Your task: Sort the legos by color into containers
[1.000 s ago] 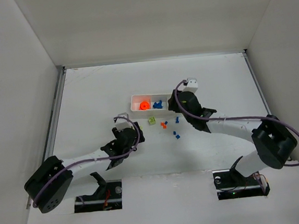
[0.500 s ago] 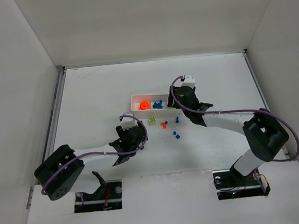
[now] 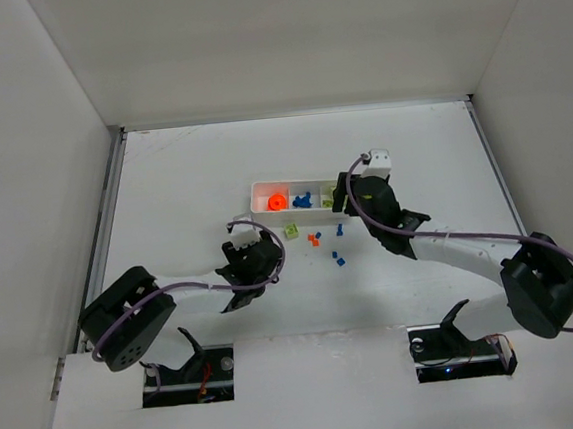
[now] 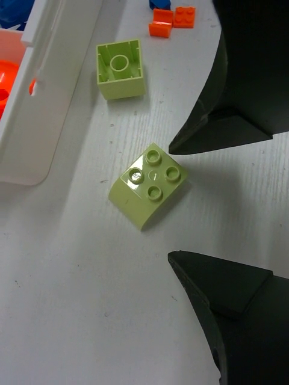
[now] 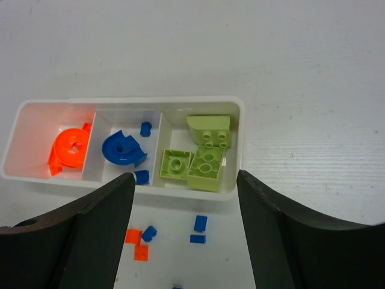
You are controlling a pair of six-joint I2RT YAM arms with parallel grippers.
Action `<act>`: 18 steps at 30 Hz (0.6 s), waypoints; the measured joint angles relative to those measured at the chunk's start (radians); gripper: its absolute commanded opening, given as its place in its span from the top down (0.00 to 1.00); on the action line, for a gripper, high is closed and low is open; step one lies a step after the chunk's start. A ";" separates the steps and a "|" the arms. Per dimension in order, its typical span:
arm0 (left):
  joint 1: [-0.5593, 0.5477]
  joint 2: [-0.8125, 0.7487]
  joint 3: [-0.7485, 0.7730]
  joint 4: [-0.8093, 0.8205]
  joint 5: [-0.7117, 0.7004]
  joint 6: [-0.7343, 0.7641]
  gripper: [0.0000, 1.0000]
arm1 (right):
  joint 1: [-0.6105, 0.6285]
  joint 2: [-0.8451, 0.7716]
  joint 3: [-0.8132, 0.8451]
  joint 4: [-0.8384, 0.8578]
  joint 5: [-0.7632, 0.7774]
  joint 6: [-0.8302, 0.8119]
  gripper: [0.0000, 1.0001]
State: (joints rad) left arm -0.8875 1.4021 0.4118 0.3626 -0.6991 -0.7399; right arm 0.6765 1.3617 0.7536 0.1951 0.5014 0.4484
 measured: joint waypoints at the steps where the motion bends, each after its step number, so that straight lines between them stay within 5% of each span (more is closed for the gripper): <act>1: 0.000 0.011 0.006 0.001 -0.007 -0.014 0.38 | 0.005 -0.004 -0.010 0.000 0.001 0.000 0.26; 14: 0.006 0.112 0.079 0.015 -0.084 -0.175 0.40 | 0.058 -0.009 -0.031 0.000 0.000 -0.005 0.26; 18: 0.006 0.146 0.100 0.021 -0.103 -0.187 0.49 | 0.058 -0.009 -0.031 0.000 0.000 -0.005 0.26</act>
State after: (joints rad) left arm -0.8818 1.5482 0.5117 0.3836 -0.8017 -0.9272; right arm 0.7345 1.3529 0.7223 0.1947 0.5011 0.4438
